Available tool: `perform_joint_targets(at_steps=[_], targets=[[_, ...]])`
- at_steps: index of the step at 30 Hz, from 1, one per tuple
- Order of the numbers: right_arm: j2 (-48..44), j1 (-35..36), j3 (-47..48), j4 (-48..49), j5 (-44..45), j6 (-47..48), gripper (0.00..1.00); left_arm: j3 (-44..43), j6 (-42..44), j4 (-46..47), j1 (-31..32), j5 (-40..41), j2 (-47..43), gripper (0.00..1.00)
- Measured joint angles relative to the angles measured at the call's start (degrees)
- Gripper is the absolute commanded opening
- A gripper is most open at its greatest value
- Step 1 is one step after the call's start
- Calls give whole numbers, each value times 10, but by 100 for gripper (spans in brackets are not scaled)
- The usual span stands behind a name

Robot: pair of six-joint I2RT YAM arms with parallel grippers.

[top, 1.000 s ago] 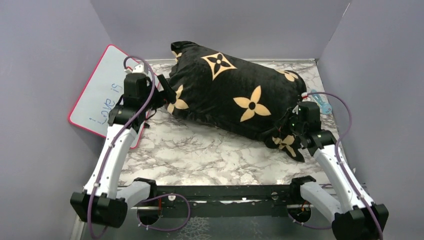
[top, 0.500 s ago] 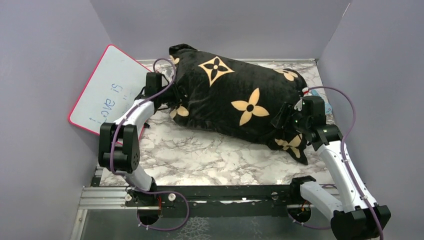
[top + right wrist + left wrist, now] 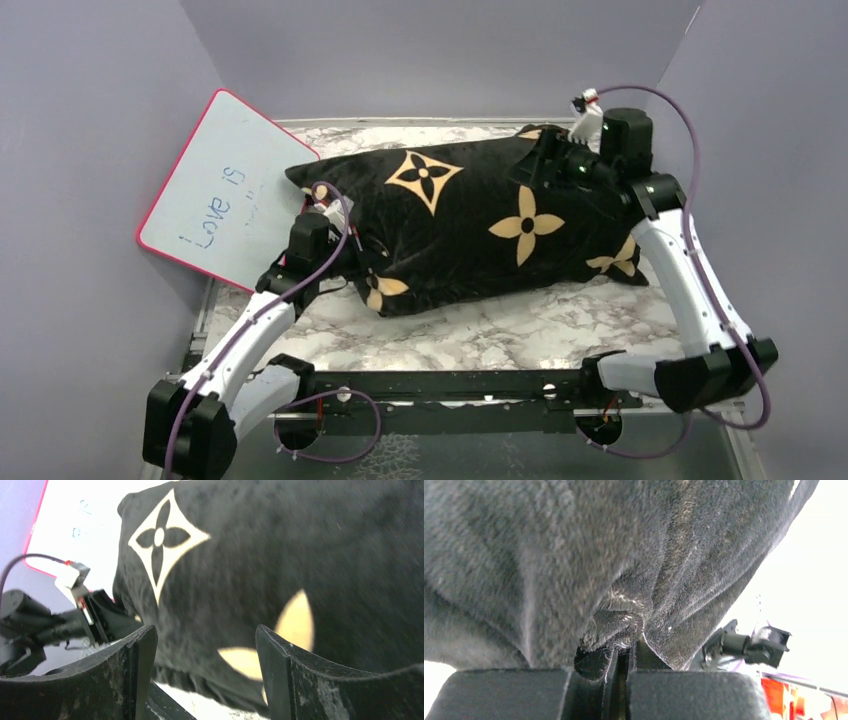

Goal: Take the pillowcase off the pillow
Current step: Move the pillow to the center of the board, then turn over the pillow at the center of the board.

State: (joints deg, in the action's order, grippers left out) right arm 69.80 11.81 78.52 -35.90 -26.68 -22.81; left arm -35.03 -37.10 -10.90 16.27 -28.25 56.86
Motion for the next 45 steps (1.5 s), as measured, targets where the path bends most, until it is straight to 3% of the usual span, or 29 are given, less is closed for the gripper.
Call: perform_joint_targets(at_steps=[3,5,8,10,13,16,22,24,27,31,33,36,37,38,39,41,42,43,45], targets=[[66,50,60,10,19,5,76,22,-28,-17,57,21,-49,21],[101,96,76,21,36,16,76,24,-45,-32,89,33,-69,42],[165,165,82,33,73,37,72,19,-56,-75,110,60,-95,83],[215,207,56,50,119,40,71,3,-60,-120,115,92,-110,98],[228,242,-89,167,173,26,70,-74,-49,-222,118,180,-130,99],[157,248,-222,284,189,-11,70,-165,-27,-272,118,273,-133,99],[67,249,-355,397,200,-74,69,-377,73,-305,99,378,-12,99],[60,249,-370,420,201,-86,69,-442,123,-295,61,355,67,99],[46,248,-390,442,201,-103,69,-541,195,-270,-9,258,207,99],[22,248,-412,451,200,-118,72,-657,268,-266,-35,135,371,99],[10,249,-417,450,197,-121,74,-690,294,-272,-34,57,437,99],[-2,249,-416,436,196,-123,79,-673,319,-286,-32,-77,497,99],[-8,249,-411,426,196,-123,80,-647,332,-291,-29,-126,511,97],[-13,250,-406,414,196,-123,81,-633,339,-292,-28,-143,515,86],[-20,250,-400,396,196,-123,81,-615,349,-290,-26,-167,516,67],[-29,251,-388,360,196,-122,82,-592,367,-291,-28,-214,513,19],[-33,252,-378,334,196,-121,82,-585,376,-293,-28,-242,508,5],[-35,252,-365,311,196,-118,82,-582,384,-293,-28,-259,504,0],[-36,253,-329,252,198,-113,84,-579,394,-299,-27,-281,495,0]])
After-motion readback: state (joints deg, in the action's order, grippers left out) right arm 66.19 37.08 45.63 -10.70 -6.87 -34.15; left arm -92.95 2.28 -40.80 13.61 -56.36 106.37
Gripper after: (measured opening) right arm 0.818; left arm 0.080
